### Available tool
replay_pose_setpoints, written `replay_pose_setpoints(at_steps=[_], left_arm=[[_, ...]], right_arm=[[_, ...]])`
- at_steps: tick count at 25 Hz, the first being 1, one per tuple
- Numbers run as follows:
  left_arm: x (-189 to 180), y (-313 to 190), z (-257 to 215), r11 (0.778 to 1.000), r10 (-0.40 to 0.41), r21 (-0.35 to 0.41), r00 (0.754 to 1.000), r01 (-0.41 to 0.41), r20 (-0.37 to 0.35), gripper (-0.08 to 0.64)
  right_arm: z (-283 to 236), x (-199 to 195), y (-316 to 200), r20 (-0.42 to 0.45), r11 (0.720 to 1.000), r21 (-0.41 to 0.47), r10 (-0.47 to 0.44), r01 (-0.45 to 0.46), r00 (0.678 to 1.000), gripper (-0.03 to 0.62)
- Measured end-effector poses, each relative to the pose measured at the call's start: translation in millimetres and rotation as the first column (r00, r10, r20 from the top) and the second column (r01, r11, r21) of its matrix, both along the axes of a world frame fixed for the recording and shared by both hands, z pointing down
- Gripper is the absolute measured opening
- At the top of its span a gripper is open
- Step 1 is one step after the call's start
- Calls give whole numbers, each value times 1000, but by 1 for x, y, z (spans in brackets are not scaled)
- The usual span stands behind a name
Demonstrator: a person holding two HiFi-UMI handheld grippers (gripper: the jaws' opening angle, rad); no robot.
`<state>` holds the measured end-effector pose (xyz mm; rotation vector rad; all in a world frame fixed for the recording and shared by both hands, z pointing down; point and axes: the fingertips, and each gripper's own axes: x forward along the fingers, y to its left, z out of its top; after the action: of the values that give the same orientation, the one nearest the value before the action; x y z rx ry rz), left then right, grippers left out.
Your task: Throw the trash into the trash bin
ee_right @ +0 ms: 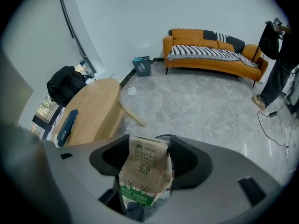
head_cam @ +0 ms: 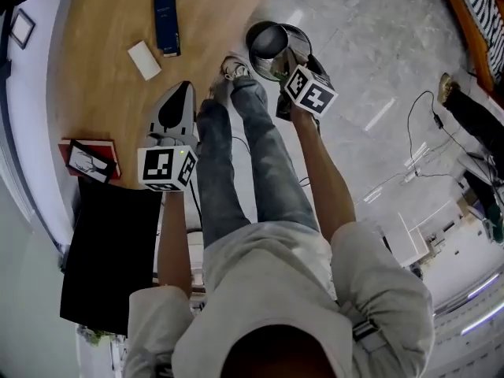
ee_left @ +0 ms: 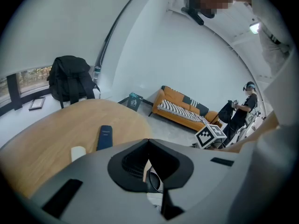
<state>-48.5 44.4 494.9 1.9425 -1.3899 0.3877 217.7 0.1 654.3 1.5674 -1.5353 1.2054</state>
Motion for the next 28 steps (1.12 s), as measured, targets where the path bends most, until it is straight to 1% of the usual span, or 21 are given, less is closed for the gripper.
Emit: replay_pose_setpoints(at_steps=[4,6,8,10,12,16,17,19,23,25,28], left_arm=[[27,-7,1,999,53,-5,999,-53,-2,17],[35,-8,2,998,68,-9,998,-68,-3,17],[41,-9,3,997,75,-13,997,-75,-3,17],[44,-8,3,997,77,-15,997,-77,-1,17],[45,-7,2,997,73,-14,997,-73,1,17],[42,-6,-3,999,39,-5,999,-39,-5,17],[40,-5,-4,1000,30,-3,1000,-30,-5,17],[33,-1,-4,1000,8,-2,1000,-8,-4,17],[16,9,-6,999,-53,0,999,53,-1,17],[5,16,-8,996,-89,2,996,89,-1,17],[-16,26,-11,990,-144,9,990,143,3,17]], right_arm=[[13,20,8,8,999,-24,31,-31,999,284],[18,28,11,4,998,-30,52,-52,999,337],[21,30,11,17,998,-24,62,-62,998,339],[18,27,9,27,999,-10,41,-41,999,337],[11,20,7,31,1000,11,-11,11,999,334],[1,8,3,-1,993,33,-117,117,993,192],[-1,4,1,-15,990,37,-137,137,990,128],[-6,-5,-3,-30,983,53,-172,173,985,55],[-20,-35,-12,-9,961,96,-261,261,965,34],[-27,-54,-15,-11,940,113,-322,321,947,32],[-37,-88,-16,-16,901,134,-413,412,910,34]])
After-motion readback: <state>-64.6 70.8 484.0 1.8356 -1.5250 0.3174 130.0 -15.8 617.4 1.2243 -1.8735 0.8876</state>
